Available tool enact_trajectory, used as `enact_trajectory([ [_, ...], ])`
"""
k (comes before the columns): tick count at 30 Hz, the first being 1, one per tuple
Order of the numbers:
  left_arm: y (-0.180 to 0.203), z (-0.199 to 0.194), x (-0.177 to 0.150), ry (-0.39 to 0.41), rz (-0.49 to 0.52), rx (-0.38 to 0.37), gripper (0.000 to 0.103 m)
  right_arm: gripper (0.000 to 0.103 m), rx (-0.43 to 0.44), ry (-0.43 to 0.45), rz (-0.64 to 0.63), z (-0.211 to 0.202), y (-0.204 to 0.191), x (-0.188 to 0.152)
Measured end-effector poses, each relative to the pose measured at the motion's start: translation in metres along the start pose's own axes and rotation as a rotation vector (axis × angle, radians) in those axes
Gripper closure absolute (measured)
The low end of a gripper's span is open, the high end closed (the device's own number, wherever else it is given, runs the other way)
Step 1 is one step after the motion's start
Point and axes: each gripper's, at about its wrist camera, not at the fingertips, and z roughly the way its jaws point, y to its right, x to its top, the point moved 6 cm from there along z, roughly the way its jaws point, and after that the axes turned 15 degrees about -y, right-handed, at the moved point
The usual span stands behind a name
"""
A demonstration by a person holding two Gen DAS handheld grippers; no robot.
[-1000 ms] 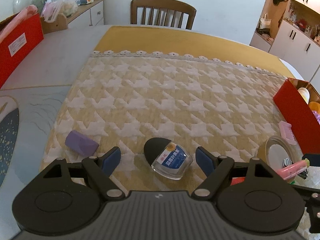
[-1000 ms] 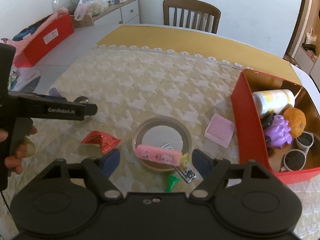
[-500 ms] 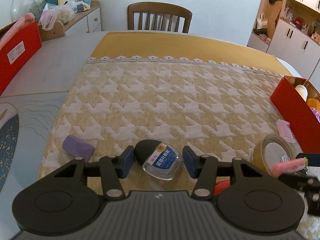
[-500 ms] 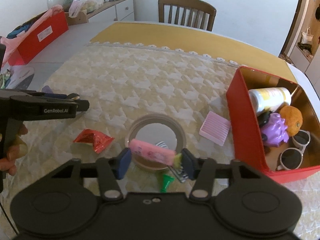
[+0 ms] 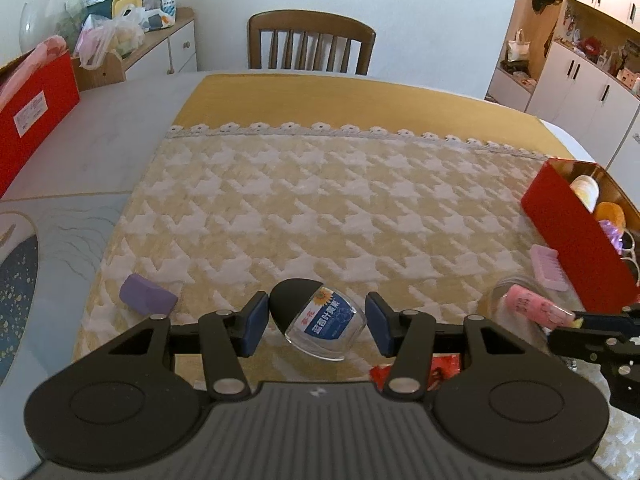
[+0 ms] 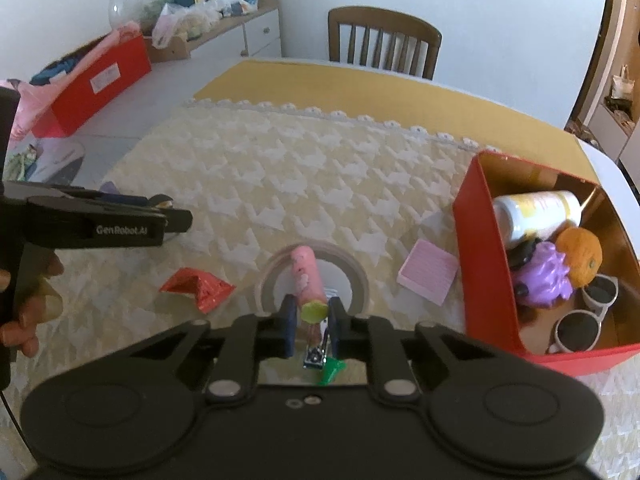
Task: Organize rigid objects
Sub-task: 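Grasp the small jar with the left tool while the right tool grasps the pink item on the tape roll, then carry the clear jar and pink tube into the red tin and open both tools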
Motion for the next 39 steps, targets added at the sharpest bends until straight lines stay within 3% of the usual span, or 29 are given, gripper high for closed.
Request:
enact_trajectory([
  [18, 0.057, -0.047, 0.013, 0.027, 0.053, -0.042, 0.051, 0.089, 0.007, 0.138, 0.091, -0.052, 0.037, 0.002],
  [29, 0.119, -0.072, 0.028, 0.09, 0.121, -0.098, 0.051, 0.089, -0.011, 0.204, 0.153, -0.079, 0.085, -0.007],
  [39, 0.184, -0.071, 0.042, 0.109, 0.172, -0.129, 0.051, 0.089, -0.041, 0.226, 0.208, -0.091, 0.141, -0.024],
])
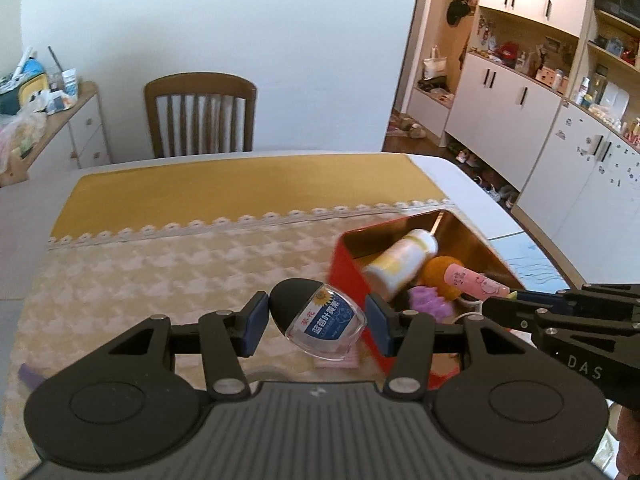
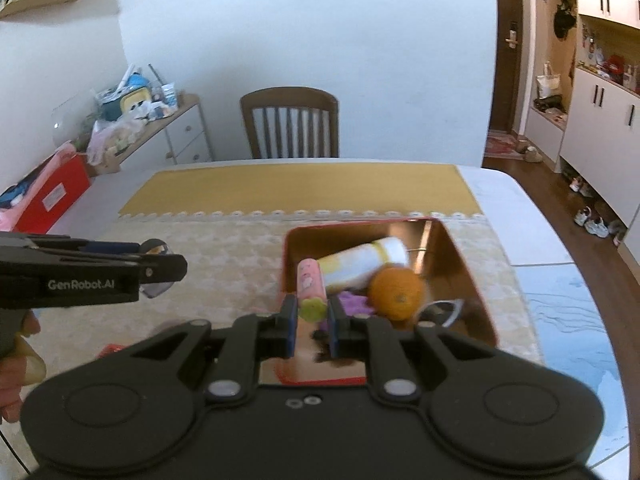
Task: Organize rigid objects
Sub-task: 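Carry the clear jar and pink tube into the red tin and open both tools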
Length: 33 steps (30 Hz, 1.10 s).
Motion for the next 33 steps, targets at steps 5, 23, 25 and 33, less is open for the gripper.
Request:
enact_trajectory([
  [5, 0.03, 0.012, 0.011, -0.012, 0.024, -0.023, 0.051, 0.089, -0.005, 0.001, 0.022, -0.001, 0.026, -0.003],
  [23, 0.096, 0.088, 0.035, -0.126, 0.107, -0.018, 0.051, 0.089, -0.015, -0.058, 0.029, 0.025, 0.082, -0.009],
  [25, 0.1, 0.094, 0.038, -0.135, 0.11, -0.016, 0.051, 0.089, -0.019, -0.07, 0.023, 0.03, 0.083, -0.009],
  [33, 0.11, 0.118, 0.047, -0.168, 0.121, -0.007, 0.051, 0.089, -0.024, -0.131, -0.008, 0.05, 0.085, -0.01],
])
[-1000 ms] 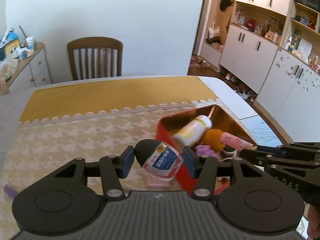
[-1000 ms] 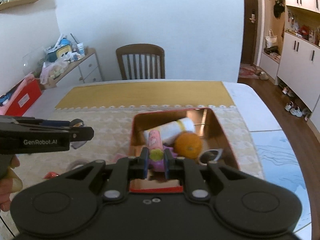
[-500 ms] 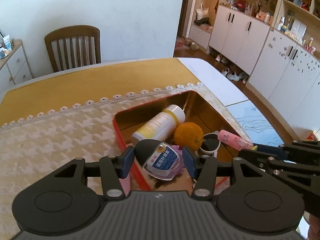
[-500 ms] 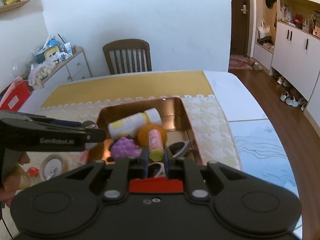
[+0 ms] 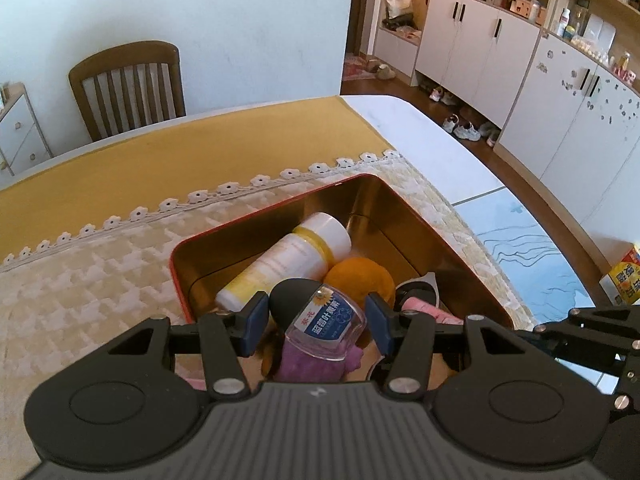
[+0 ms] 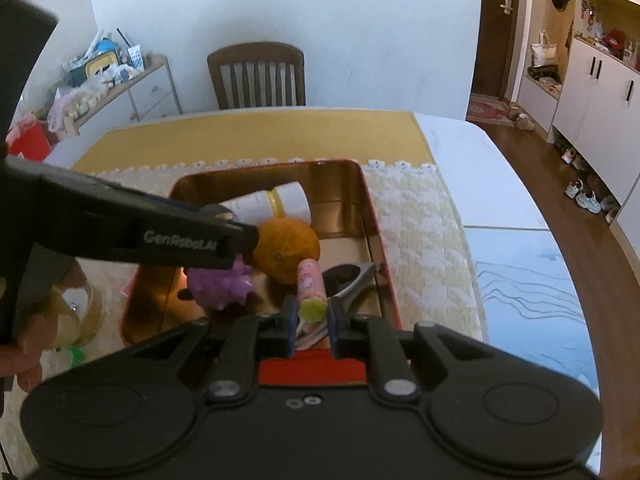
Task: Organize rigid objects
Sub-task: 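Carry the clear jar and pink tube into the red tin and open both tools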
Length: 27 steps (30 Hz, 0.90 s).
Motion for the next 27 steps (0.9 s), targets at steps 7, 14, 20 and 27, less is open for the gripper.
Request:
enact_trajectory([
  [7, 0.0, 0.013, 0.003, -0.025, -0.012, 0.004, 0.051, 0.089, -0.006, -0.032, -0.027, 0.011, -0.002, 0.0],
  [14, -0.003, 0.014, 0.004, -0.03, -0.036, -0.014, 0.051, 0.088, 0.016, -0.056, -0.037, 0.015, -0.003, 0.0],
  [20, -0.003, 0.012, 0.001, -0.035, -0.043, -0.041, 0.051, 0.081, 0.024, -0.056, -0.04, 0.012, -0.004, 0.0],
  [27, -0.004, 0.001, -0.006, -0.017, -0.038, -0.056, 0.049, 0.074, 0.034, -0.039, -0.028, 0.006, -0.002, -0.002],
])
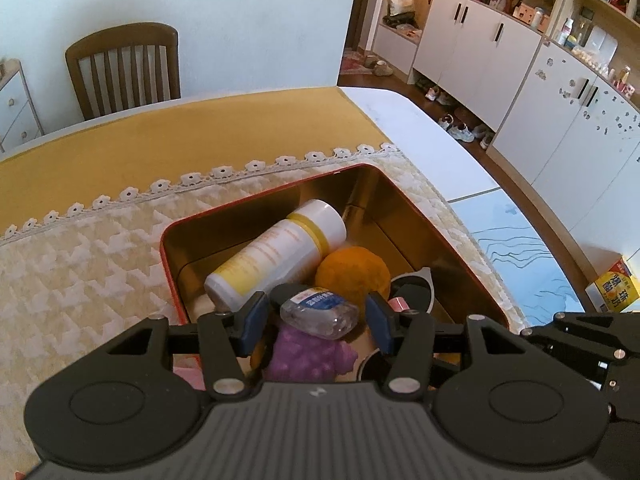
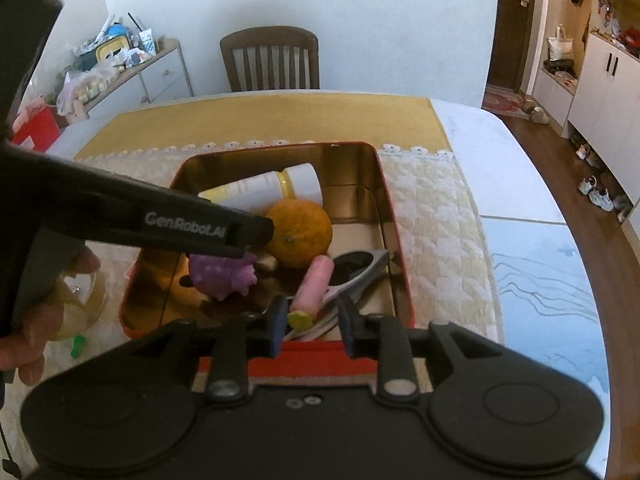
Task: Organize rigid objects
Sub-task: 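Carry the clear jar and pink tube into the red tin and open both tools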
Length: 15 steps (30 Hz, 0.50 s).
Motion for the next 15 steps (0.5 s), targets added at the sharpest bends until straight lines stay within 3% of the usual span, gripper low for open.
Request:
enact_trajectory([
  [5, -0.003, -0.016, -0.007, 0.034, -0.001, -0.019, 0.039, 0.069, 0.008, 0.018, 0.013, -0.008, -0.001, -0.002],
  [15, -0.012, -0.048, -0.026, 0.079, 0.013, -0.035, 0.038, 0.058, 0.018, 0.055, 0.036, -0.025, -0.013, -0.004],
])
